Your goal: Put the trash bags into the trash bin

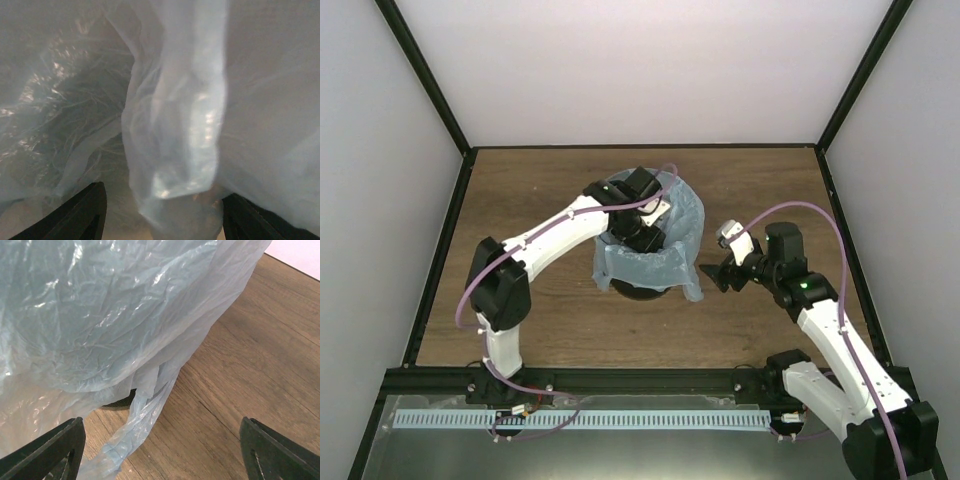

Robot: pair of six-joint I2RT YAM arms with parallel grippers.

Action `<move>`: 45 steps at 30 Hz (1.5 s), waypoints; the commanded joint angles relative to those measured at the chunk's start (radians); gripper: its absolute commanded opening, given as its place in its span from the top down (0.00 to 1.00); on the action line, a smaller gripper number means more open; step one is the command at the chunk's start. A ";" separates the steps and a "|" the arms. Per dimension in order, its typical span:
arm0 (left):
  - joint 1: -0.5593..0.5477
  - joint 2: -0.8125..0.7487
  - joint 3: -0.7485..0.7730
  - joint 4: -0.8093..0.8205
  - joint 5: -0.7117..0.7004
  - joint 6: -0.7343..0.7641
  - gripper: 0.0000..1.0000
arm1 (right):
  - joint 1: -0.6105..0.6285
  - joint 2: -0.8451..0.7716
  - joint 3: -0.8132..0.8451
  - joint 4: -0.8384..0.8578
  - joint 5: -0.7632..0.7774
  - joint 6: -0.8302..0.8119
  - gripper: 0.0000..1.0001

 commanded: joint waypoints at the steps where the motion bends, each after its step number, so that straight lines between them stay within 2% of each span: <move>1: -0.013 0.022 0.044 -0.050 -0.053 -0.008 0.38 | -0.002 -0.011 -0.002 0.017 0.004 -0.004 0.14; 6: -0.017 -0.046 0.126 -0.073 -0.138 -0.032 0.33 | -0.001 -0.010 -0.002 0.014 -0.004 -0.008 0.14; 13: -0.009 -0.095 0.178 -0.066 -0.144 -0.045 0.33 | -0.002 -0.001 -0.007 0.005 -0.016 -0.023 0.14; 15: -0.002 -0.069 0.198 -0.068 -0.148 -0.046 0.37 | -0.001 0.002 -0.006 0.002 -0.026 -0.026 0.14; 19: 0.001 0.026 0.239 -0.139 -0.142 -0.021 0.55 | -0.001 0.010 -0.005 -0.003 -0.028 -0.030 0.14; 21: -0.002 0.055 0.215 -0.144 -0.163 -0.014 0.56 | -0.002 0.007 -0.007 -0.003 -0.026 -0.029 0.14; 25: -0.013 0.072 0.154 -0.120 -0.197 -0.008 0.47 | -0.001 0.005 -0.009 0.001 -0.025 -0.033 0.14; 28: -0.029 0.064 0.095 -0.082 -0.176 -0.005 0.45 | -0.001 0.014 -0.009 0.000 -0.029 -0.034 0.14; 36: -0.035 0.097 -0.063 0.016 -0.134 -0.011 0.45 | -0.001 0.018 -0.008 -0.006 -0.044 -0.040 0.14; 45: -0.035 0.182 -0.090 0.058 -0.045 -0.006 0.44 | -0.002 0.014 -0.007 -0.010 -0.049 -0.043 0.14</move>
